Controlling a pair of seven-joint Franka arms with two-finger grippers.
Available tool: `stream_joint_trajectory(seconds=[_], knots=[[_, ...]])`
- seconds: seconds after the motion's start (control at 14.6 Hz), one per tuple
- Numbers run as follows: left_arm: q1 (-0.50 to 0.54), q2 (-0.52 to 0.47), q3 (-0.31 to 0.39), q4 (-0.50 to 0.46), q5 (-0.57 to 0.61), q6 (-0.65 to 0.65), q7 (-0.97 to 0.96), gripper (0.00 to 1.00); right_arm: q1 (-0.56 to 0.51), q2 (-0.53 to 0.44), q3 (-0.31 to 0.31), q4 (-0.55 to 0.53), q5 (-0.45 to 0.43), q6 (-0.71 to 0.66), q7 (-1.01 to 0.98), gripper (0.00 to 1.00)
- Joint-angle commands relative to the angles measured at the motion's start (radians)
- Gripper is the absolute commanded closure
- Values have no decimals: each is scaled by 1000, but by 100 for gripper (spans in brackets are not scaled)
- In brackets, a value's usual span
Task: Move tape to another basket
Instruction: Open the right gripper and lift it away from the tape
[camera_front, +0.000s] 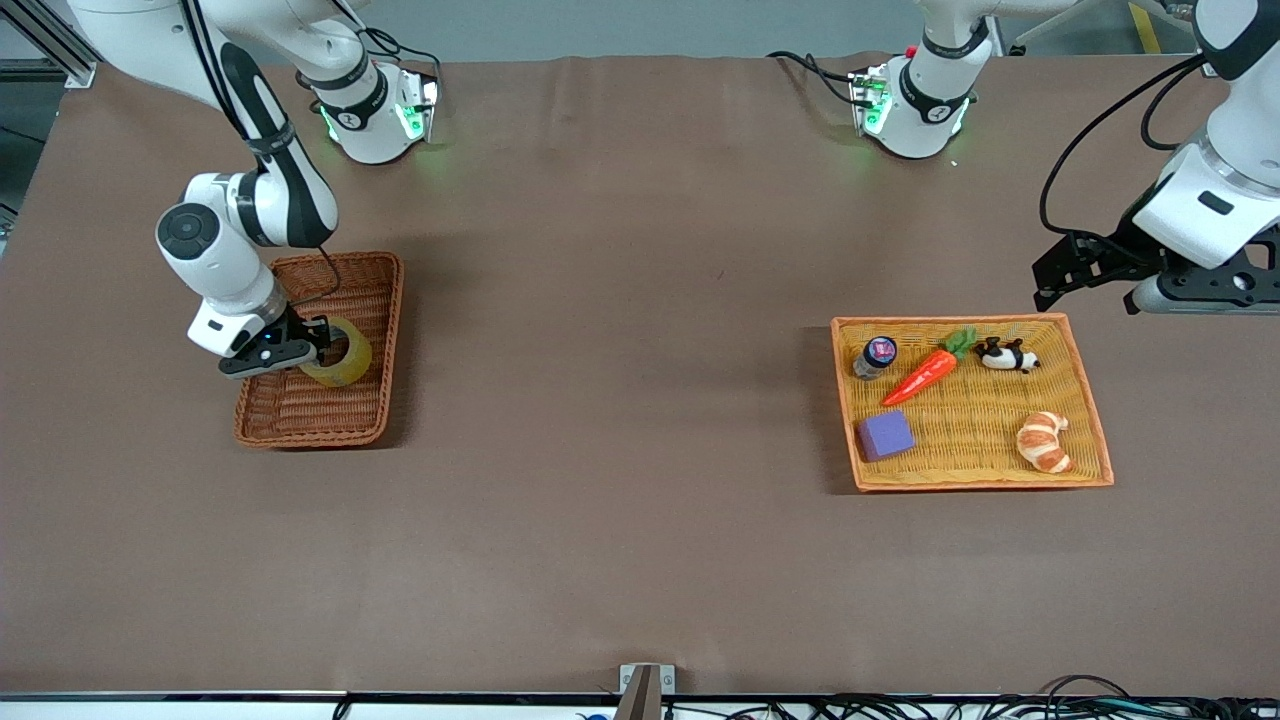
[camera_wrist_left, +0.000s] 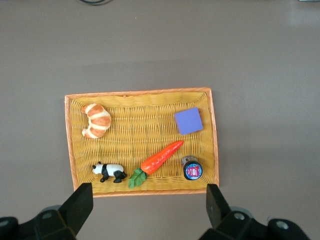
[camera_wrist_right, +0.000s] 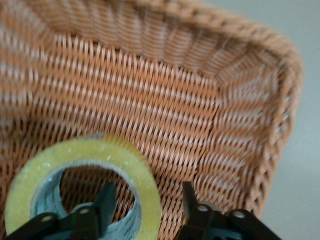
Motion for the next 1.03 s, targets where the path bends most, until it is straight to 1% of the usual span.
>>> stream_joint_trajectory(seconds=[0.0,0.07,0.14,0.21,0.27,0.34,0.41,0.55,0.62,0.69,0.75,0.82,0.96], knots=[[2,16,-4,37,16,-12,-5,0,-23,-146,6,39,16,-155,30,0],[4,10,-4,38,16,-16,-5,0,-65,-180,30,79,16,-246,48,0],[6,10,-4,40,16,-18,-4,0,-135,-208,105,136,16,-325,53,0],[6,8,-3,40,16,-19,-4,0,-243,-222,218,201,16,-414,53,0],[6,5,-3,38,14,-36,-5,0,-279,-232,269,269,16,-497,60,0],[6,5,-3,40,14,-64,-5,0,-280,-232,270,347,16,-585,106,0],[6,5,-3,41,14,-87,-7,0,-277,-228,270,448,16,-690,178,0],[6,-17,-6,37,8,-113,-5,0,-274,-222,276,617,16,-865,224,0],[7,-24,-4,32,4,-121,-4,0,-271,-217,276,677,18,-928,226,0],[7,-24,-3,32,2,-121,-4,0,-271,-217,278,710,27,-981,228,0],[7,-25,-1,33,2,-124,-4,0,-271,-219,273,737,88,-1013,234,0],[10,-25,-1,32,2,-130,-4,0,-272,-220,270,778,114,-1045,238,0],[19,-25,-3,32,2,-133,-5,0,-272,-217,268,880,122,-1153,240,0]])
